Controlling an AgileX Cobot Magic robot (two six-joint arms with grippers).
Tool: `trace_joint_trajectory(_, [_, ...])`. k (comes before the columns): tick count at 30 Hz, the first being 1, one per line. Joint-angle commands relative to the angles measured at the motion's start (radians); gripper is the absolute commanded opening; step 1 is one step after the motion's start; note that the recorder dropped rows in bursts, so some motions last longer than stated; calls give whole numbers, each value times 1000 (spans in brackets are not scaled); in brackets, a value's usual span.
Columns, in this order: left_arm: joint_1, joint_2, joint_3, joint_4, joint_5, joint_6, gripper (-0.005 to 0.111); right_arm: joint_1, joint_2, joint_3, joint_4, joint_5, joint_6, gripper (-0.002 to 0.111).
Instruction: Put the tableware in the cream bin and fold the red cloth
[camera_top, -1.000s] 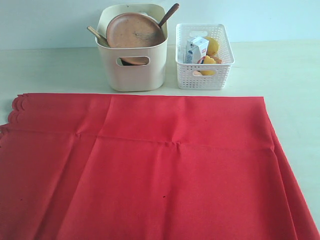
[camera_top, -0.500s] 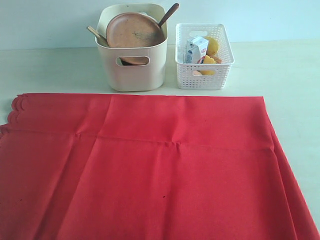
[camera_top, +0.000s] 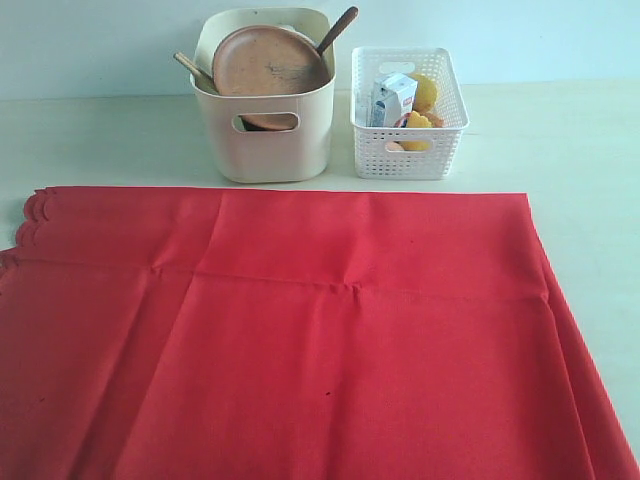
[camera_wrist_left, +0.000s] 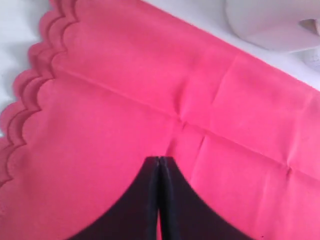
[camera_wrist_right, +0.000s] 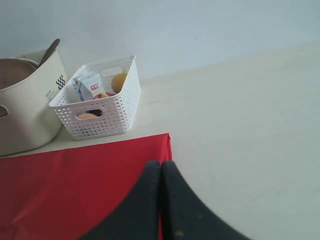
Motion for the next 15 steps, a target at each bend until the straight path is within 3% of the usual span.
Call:
trace_joint_trajectory(1, [113, 146, -1, -75, -4, 91, 0, -2, -2, 5, -5, -14, -6, 0])
trace_joint_trajectory(7, [154, 273, -1, 113, -149, 98, 0, -2, -2, 5, -5, -14, -6, 0])
trace_joint_trajectory(15, [152, 342, -1, 61, -243, 97, 0, -2, -2, 5, -5, -14, -6, 0])
